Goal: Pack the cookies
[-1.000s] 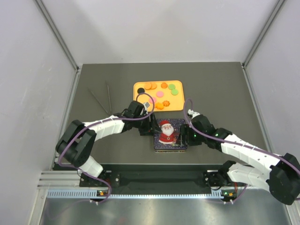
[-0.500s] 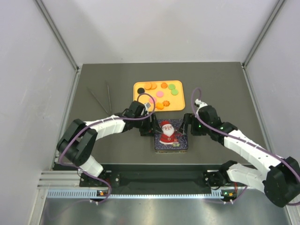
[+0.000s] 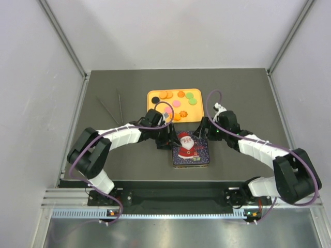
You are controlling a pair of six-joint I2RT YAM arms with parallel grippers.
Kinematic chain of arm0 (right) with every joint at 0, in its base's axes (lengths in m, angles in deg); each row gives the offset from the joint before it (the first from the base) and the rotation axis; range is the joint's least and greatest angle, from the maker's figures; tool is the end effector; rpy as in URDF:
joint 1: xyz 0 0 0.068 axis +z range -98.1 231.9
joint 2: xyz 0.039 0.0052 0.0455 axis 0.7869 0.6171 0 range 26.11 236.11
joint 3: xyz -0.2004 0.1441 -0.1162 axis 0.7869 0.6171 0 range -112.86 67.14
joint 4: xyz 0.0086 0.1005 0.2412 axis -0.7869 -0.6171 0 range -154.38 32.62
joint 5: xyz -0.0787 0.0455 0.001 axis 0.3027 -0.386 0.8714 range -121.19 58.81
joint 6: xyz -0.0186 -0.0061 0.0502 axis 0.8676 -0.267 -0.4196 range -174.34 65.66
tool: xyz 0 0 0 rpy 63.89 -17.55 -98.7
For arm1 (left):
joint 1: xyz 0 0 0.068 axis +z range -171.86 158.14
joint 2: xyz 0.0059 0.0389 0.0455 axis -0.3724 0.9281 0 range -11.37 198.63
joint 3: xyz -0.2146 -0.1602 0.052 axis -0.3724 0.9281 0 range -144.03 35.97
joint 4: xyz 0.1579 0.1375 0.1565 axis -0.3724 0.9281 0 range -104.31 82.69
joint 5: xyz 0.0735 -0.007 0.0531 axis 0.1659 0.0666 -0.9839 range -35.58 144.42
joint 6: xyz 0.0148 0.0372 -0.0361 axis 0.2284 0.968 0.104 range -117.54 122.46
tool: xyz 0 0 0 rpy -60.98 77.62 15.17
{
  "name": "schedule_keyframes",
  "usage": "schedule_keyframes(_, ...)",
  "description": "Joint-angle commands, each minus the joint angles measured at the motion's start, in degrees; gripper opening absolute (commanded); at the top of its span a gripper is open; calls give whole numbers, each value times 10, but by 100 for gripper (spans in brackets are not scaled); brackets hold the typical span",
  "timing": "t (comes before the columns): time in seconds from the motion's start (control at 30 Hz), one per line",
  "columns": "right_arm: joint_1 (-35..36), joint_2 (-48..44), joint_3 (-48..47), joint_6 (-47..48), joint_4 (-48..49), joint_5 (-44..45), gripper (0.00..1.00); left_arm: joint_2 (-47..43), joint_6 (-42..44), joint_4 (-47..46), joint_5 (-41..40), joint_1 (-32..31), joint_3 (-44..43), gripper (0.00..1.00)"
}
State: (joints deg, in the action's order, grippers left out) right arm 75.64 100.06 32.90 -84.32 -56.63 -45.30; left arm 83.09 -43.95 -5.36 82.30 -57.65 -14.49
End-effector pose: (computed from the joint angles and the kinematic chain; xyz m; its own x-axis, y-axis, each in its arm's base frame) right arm 0.2328 0.1120 0.1886 -0.7804 0.1861 -0.5970 -0.2010 0.8294 0.5213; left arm 0.2515 -0.2017 0.1655 -0.9863 -0.0782 -0.1452 0.0452 0.7187 -0.6938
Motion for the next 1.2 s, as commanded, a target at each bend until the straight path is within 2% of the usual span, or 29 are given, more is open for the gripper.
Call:
schedule_keyframes(0.0,-5,25,29,-25,89,-8,82,25,27,47,-46,-5,1,68)
schedule_keyframes(0.1,-5,47,44,-39,97,0,69,25,25,45,-48,-5,4,68)
schedule_keyframes(0.17,-5,55,44,-39,90,5,67,24,22,42,-48,-6,7,68)
schedule_keyframes(0.4,-3,71,20,-20,40,33,41,19,10,27,-52,-12,19,68)
schedule_keyframes(0.53,9,87,-6,4,13,51,41,8,-6,6,-57,-29,34,68)
schedule_keyframes(0.67,18,101,-28,18,5,51,46,-20,-24,-15,-87,-33,55,73)
schedule_keyframes(0.7,18,106,-31,24,3,50,47,-38,-24,-17,-95,-31,60,76)
schedule_keyframes(0.87,21,120,-43,37,-2,52,47,-81,-20,-25,-108,-4,71,80)
schedule_keyframes(1.17,21,139,-58,48,-6,51,48,-117,-25,-64,-86,46,91,82)
